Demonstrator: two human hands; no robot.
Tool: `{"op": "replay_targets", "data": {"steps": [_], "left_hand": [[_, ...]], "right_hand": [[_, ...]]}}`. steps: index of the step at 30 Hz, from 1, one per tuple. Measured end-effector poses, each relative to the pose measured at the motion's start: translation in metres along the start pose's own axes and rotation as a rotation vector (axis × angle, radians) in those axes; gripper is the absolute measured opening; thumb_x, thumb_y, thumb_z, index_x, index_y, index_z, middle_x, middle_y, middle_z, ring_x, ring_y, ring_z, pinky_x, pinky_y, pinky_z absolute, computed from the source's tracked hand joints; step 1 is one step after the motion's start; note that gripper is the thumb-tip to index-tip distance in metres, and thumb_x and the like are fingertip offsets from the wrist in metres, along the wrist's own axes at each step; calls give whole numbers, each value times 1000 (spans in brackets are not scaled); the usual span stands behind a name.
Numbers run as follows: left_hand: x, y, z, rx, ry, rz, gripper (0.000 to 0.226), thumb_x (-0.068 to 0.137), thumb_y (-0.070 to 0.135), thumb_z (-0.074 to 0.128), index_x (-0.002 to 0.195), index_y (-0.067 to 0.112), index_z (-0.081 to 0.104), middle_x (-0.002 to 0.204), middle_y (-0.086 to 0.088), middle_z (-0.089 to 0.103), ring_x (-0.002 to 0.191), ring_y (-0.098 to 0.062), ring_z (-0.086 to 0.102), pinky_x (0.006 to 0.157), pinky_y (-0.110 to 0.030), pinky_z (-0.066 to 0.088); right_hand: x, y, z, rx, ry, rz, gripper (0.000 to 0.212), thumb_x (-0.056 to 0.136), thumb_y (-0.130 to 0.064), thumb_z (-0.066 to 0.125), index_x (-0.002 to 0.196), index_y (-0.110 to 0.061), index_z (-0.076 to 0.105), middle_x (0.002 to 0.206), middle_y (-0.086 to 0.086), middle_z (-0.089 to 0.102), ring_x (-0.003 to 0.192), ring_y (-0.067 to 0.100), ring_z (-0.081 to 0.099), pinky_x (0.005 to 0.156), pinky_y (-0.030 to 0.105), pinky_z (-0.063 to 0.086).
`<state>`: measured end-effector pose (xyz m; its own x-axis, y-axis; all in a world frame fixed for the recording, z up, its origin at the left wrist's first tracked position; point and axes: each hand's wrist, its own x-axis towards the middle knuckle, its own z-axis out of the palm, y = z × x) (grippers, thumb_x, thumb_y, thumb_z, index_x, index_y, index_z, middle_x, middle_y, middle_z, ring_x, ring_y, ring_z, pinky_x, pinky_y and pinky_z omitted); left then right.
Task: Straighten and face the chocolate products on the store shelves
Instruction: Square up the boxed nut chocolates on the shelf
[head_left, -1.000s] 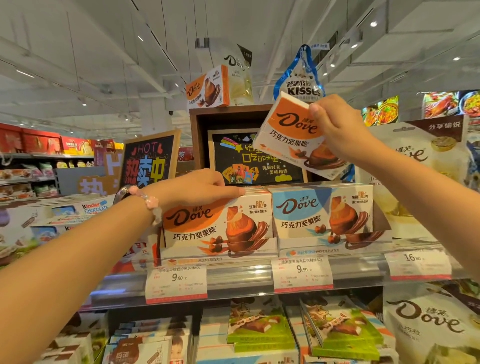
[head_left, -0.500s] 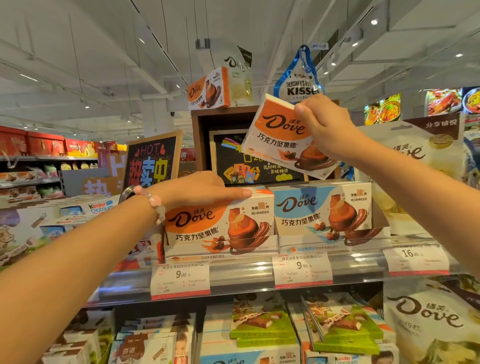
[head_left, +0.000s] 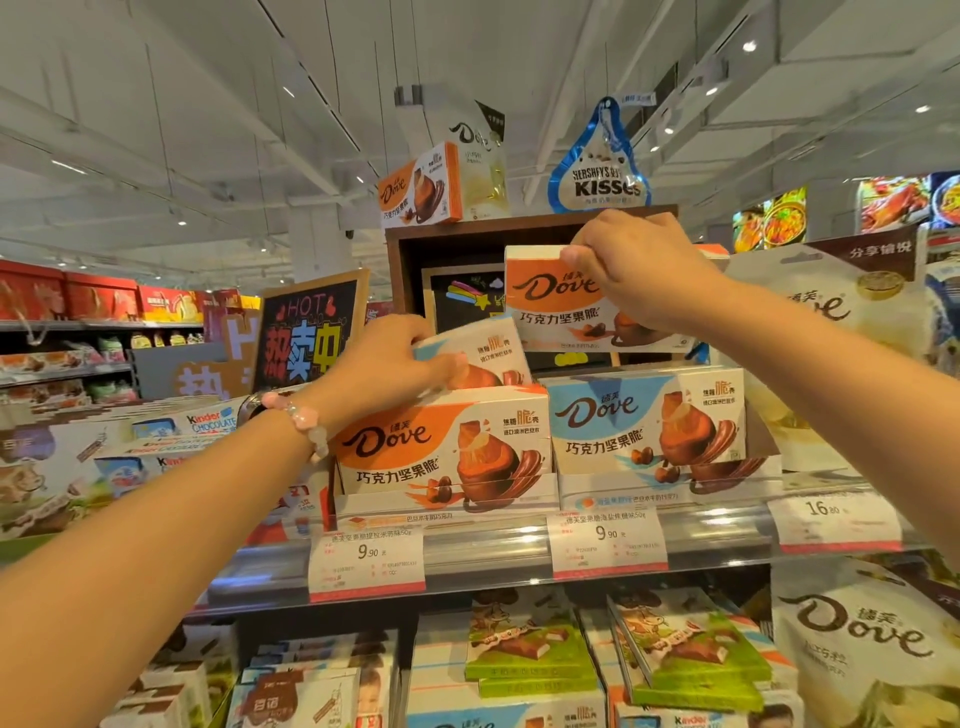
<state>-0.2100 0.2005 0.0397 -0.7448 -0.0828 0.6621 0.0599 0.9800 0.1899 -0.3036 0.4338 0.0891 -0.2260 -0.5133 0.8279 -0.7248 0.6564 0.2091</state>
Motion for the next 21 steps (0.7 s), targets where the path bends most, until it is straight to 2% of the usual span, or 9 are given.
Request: {"op": "replay_targets", "data": {"steps": [3, 5, 9, 12, 14, 15, 17, 19, 21], "left_hand": [[-1, -3, -11, -99, 198, 13, 24, 85, 41, 61, 81, 17, 58, 75, 4, 57, 62, -7, 53, 51, -20, 36], [-2, -5, -22, -141, 313, 35, 26, 86, 41, 61, 82, 15, 58, 74, 5, 57, 63, -6, 53, 51, -20, 37], [-10, -8, -44, -228, 419, 128, 25, 88, 41, 58, 89, 17, 54, 80, 10, 55, 70, -3, 53, 55, -15, 43], [-18, -10, -60, -310, 509, 202, 9, 91, 32, 55, 90, 24, 52, 87, 13, 55, 78, -4, 56, 62, -20, 47], [-22, -10, -68, -308, 542, 242, 4, 90, 28, 54, 92, 28, 51, 90, 8, 56, 85, -9, 57, 64, -20, 48], [-24, -9, -71, -291, 545, 257, 6, 90, 25, 54, 96, 25, 51, 95, 4, 57, 89, -10, 57, 65, -19, 49], [-29, -9, -74, -243, 555, 293, 16, 90, 24, 54, 104, 16, 52, 101, -2, 56, 89, -1, 55, 66, -11, 47], [-35, -6, -77, -187, 566, 343, 27, 88, 28, 54, 106, 7, 55, 98, -4, 55, 84, 8, 52, 64, -6, 43], [-40, -5, -80, -159, 567, 368, 36, 87, 33, 54, 106, 2, 57, 95, -7, 56, 80, 4, 52, 62, -11, 42]], "right_hand": [[2, -1, 3, -7, -33, -17, 40, 99, -43, 28, 109, -17, 57, 98, 1, 59, 97, 23, 55, 93, 41, 31], [4, -3, 4, 6, -61, -33, 41, 99, -43, 28, 110, -18, 58, 99, 1, 63, 96, 23, 57, 93, 41, 30], [10, -7, 3, 4, -32, -81, 43, 98, -44, 28, 107, -17, 60, 96, 2, 65, 91, 23, 58, 89, 38, 31], [14, -17, 3, 18, -69, -126, 42, 98, -43, 32, 107, -15, 62, 94, 4, 67, 88, 23, 60, 77, 33, 33], [19, -26, 4, 35, -98, -160, 39, 97, -41, 36, 105, -14, 64, 93, 4, 68, 86, 23, 61, 73, 31, 34], [23, -31, 4, 42, -109, -167, 38, 97, -40, 38, 99, -14, 64, 90, 4, 68, 81, 22, 61, 70, 29, 33], [30, -43, 3, 45, -101, -171, 32, 97, -38, 42, 80, -17, 59, 81, 4, 64, 63, 16, 52, 59, 26, 27], [37, -54, 4, 5, -37, -191, 24, 95, -26, 47, 83, -11, 62, 81, 12, 64, 59, 19, 44, 59, 28, 27], [46, -61, 8, -79, 15, -204, 17, 92, -11, 46, 95, -4, 62, 86, 17, 65, 66, 26, 46, 65, 31, 29]]}}
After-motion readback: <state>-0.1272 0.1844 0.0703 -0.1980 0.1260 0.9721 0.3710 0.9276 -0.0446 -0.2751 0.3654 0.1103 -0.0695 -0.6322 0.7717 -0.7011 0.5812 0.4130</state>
